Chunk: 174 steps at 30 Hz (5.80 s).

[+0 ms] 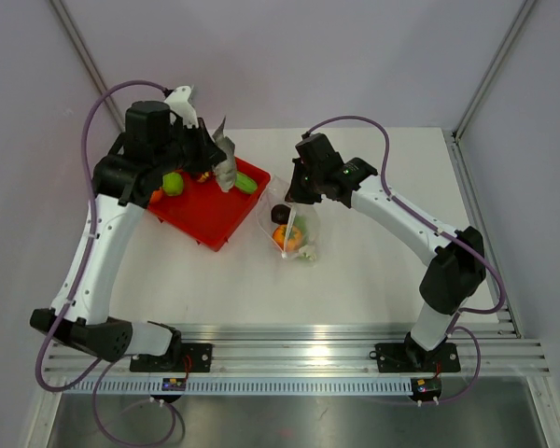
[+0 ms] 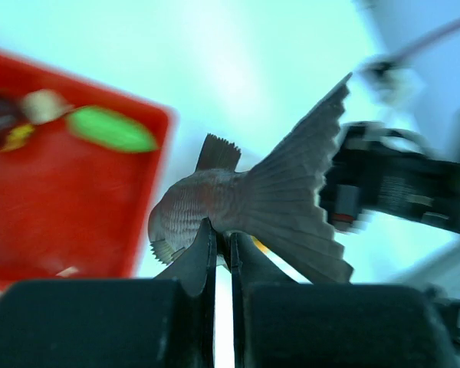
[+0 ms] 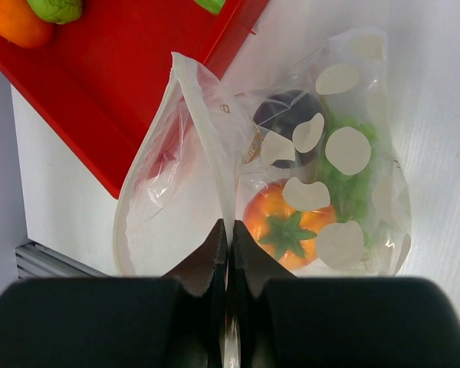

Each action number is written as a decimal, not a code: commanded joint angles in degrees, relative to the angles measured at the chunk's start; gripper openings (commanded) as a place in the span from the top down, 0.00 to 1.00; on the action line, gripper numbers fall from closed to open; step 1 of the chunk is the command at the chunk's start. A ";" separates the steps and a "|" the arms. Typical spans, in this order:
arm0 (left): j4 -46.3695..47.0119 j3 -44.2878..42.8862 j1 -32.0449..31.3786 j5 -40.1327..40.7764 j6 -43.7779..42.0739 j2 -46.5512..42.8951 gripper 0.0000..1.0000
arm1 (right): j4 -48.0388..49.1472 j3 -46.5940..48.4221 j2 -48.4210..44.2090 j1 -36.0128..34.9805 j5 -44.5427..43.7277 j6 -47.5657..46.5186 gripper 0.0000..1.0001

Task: Place the food in the zip-top bag and seal the zipper
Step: Place the fake fish in the zipper food storage bag, then adjust the zipper food storage bag at the center of the board.

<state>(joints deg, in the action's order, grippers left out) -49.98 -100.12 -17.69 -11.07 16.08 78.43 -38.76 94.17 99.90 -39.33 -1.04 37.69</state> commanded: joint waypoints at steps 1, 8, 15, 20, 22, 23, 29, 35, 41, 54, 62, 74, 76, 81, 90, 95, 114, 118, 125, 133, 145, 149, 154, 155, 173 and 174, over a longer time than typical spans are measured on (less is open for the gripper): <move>8.30 1.92 0.03 -18.26 9.47 -4.25 1.00 | 0.88 0.84 -3.22 -0.22 -1.60 0.45 0.89; 25.02 14.76 -0.94 -31.47 17.23 -7.68 1.00 | 0.79 1.37 -3.22 -0.31 -0.81 0.98 0.89; 37.40 27.58 -1.29 -29.72 23.12 -9.62 1.00 | 1.41 1.01 -4.45 -0.31 0.51 1.86 0.89; 41.09 31.47 -1.90 -28.22 24.00 -8.91 1.00 | 2.72 1.01 -5.67 -0.22 3.85 3.44 0.89; 42.41 32.87 -2.26 -27.87 24.70 -8.65 1.00 | 3.69 0.75 -5.85 -0.31 4.90 3.88 0.89; 42.94 33.14 -2.52 -27.69 24.71 -8.39 1.00 | 3.78 0.58 -6.20 -0.31 5.17 4.40 0.89; 44.70 34.46 -3.84 -25.67 24.53 -6.10 1.00 | 5.45 -0.13 -6.47 -0.31 7.28 5.90 0.89; 46.10 35.60 -4.10 -24.18 24.00 -3.38 1.00 | 5.98 -0.48 -7.26 -0.31 7.72 6.43 0.89; 49.62 38.59 -5.16 -23.82 25.41 -0.48 1.00 | 6.15 -0.57 -7.87 -0.31 7.54 6.60 0.89; 56.83 45.44 -6.21 -13.37 35.85 -1.70 1.00 | 9.41 -3.47 -8.23 -0.31 6.75 9.68 0.89; 59.29 51.33 -10.86 -7.22 42.02 -3.46 1.00 | 10.11 -3.73 -8.14 -0.31 6.05 10.38 0.89; 45.95 47.30 -13.07 -6.25 30.35 -10.92 0.15 | 9.93 -4.96 -9.02 -0.22 4.56 10.30 0.89; 42.53 45.98 -13.07 -6.42 27.88 -12.42 0.24 | 9.94 -5.05 -9.02 -0.22 4.64 10.47 0.89; 34.96 40.36 -13.07 -6.34 19.28 -17.95 0.42 | 10.20 -5.14 -8.84 -0.13 4.91 10.65 0.89; 21.16 40.00 -12.28 8.69 15.39 -18.86 0.47 | 9.85 -5.58 -10.07 -0.22 4.29 10.47 0.89; 20.80 42.54 -12.28 9.84 17.41 -15.95 0.37 | 8.80 -6.02 -10.86 -0.22 3.85 10.03 0.89; 30.39 44.32 -12.28 -0.10 15.74 -21.03 0.44 | 2.64 -4.17 -9.55 -0.22 1.39 5.02 0.89; 23.53 40.62 -12.28 8.85 12.85 -22.18 0.45 | 2.82 -4.17 -9.46 -0.22 1.30 5.02 0.89; 19.74 42.54 -12.28 11.42 13.89 -17.80 0.21 | 2.99 -3.91 -9.11 -0.22 1.57 4.85 0.89; 25.45 45.36 -12.28 2.38 15.65 -11.82 0.61 | 0.45 -2.86 -9.02 -0.22 -0.71 3.97 0.84; 24.66 41.58 -12.28 0.79 14.68 -11.64 1.00 | -12.03 3.56 -7.70 -0.39 -8.28 -2.80 0.67; 25.10 41.06 -12.28 0.09 14.69 -11.64 1.00 | -15.02 5.76 -7.09 -0.75 -7.31 -4.64 0.55; 24.84 39.21 -12.28 0.70 14.95 -11.29 1.00 | -15.73 5.32 -7.35 -1.19 -6.88 -5.35 0.81; 24.84 38.51 -12.28 0.79 14.86 -11.20 1.00 | -15.38 5.06 -7.87 -1.19 -6.61 -5.17 0.90; 21.50 28.39 -12.28 -0.62 9.76 -3.91 0.99 | -10.99 1.46 -13.86 -1.19 -12.24 -3.59 1.00; 21.67 28.48 -12.19 -0.10 9.59 -3.21 0.89 | -9.76 0.15 -13.59 -1.19 -11.45 -3.42 1.00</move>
<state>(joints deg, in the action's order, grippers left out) -30.26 -71.29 -30.06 -10.48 26.65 72.93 -51.57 96.84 84.44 -40.01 -12.51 33.56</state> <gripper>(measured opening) 0.056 0.011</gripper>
